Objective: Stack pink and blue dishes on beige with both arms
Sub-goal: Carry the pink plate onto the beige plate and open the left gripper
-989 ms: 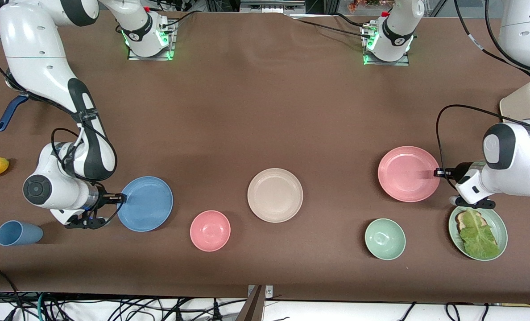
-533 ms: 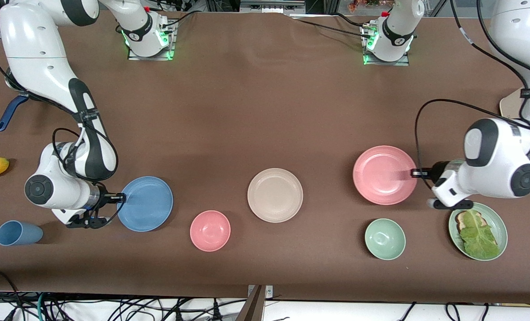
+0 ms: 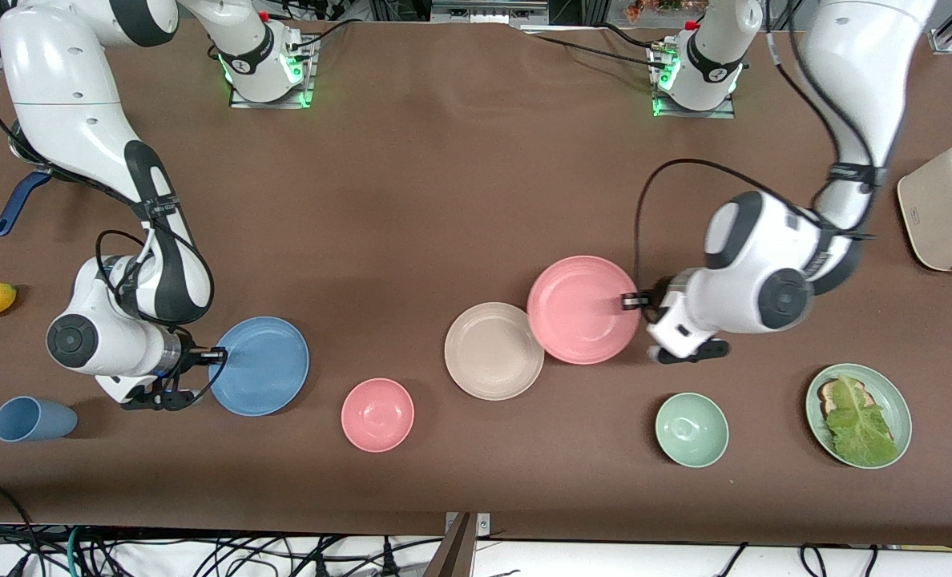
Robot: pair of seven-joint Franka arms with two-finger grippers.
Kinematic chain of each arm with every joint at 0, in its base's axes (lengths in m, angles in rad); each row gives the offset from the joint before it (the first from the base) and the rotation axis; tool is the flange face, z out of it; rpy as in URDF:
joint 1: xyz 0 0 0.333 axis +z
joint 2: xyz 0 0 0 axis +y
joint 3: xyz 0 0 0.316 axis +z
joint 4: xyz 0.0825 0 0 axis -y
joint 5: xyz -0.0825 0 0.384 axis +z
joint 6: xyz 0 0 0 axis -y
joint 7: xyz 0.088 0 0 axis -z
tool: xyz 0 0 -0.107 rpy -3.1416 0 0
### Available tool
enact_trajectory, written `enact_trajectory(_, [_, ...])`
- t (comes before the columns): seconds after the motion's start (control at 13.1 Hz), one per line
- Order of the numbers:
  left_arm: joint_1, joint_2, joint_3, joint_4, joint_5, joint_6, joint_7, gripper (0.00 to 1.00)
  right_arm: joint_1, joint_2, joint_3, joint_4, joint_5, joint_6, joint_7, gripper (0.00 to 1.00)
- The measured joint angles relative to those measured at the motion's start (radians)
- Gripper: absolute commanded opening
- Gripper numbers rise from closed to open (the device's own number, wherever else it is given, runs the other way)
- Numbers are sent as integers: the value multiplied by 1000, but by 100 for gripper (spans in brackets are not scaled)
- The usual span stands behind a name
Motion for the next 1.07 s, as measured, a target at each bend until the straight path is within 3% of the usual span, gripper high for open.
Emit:
enact_trajectory(0.15, [-63,41,0,0,0,90,-68,0,0,-1,1,1,3,0,1,0])
enact_trajectory(0.46, [-121,112,4,10,0,256,-148,0,0,-7,2,2,6,-8,1,0])
enact_trajectory(0.84, [-127,189,10,85,0,278,-173,0,0,-7,2,3,6,-8,-1,0])
enact_trajectory(0.91, [-127,207,12,107,0,279,-180,12,0,-7,3,6,6,-9,-1,0])
enact_trajectory(0.99, [-127,220,13,126,0,279,-185,57,0,-7,3,8,6,-9,-3,0])
enact_trajectory(1.07, [-127,229,13,137,0,279,-187,88,0,-7,3,9,6,-9,-3,0])
